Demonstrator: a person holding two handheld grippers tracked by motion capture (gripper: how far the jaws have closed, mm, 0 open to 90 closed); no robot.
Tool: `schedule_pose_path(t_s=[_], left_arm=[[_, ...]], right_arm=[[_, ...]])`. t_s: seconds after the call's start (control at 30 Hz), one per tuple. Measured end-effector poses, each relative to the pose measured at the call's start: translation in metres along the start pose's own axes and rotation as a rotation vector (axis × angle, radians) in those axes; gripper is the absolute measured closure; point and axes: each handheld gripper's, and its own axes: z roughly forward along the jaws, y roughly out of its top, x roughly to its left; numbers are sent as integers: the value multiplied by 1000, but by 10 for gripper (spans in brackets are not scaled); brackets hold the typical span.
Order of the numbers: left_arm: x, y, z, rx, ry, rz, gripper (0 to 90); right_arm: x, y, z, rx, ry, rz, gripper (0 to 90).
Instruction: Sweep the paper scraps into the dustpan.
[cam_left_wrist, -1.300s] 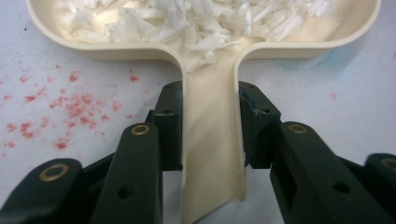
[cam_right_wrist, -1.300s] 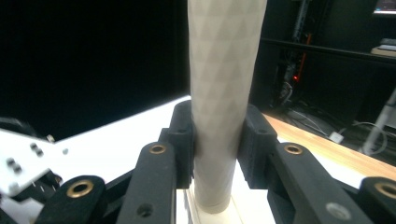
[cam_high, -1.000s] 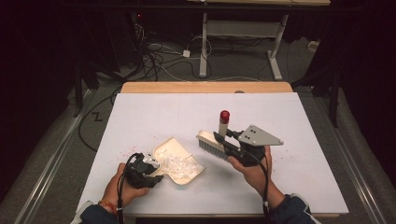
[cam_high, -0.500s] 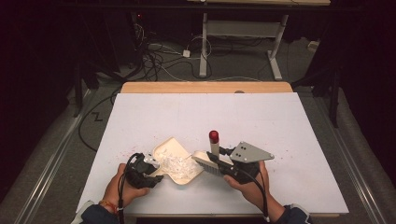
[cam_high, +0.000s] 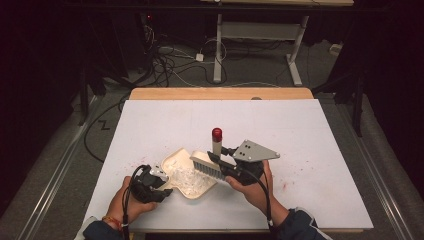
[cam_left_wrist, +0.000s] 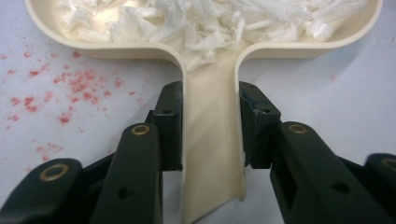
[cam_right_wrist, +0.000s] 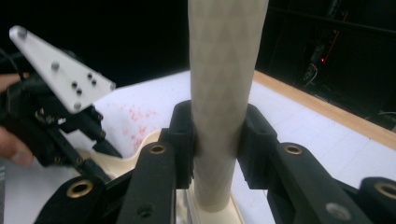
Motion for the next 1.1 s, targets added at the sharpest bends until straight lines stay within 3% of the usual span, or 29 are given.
schedule_pose_path(t_s=[0.17,0.43,0.53,0.63,0.77,0.8,0.93,1.03,1.1], left_arm=[[2,-1,-1,7,-1,1,633],[3,-1,-1,6,-5,-3,633],[4,-1,-1,2,-6,-8,633],[4,0,-1,1,-1,-11,633],[6,-1,0,-5,-5,-20,633],[6,-1,0,-5,-5,-20,633],[6,-1,-1,1,2,-19,633],[8,-1,-1,0,-2,-22,633],[8,0,-1,1,3,-24,633]], right_arm=[[-8,12,-6,-32,-20,5,710],[-39,18,0,-33,-127,11,710],[-54,15,8,-22,-163,38,710],[-64,10,20,-6,-227,25,710],[-74,0,38,16,-276,49,711],[-75,-3,43,24,-286,34,711],[-75,-9,63,63,-308,-24,711],[-68,-12,69,48,-268,-6,711],[-60,-12,73,52,-234,-32,710]])
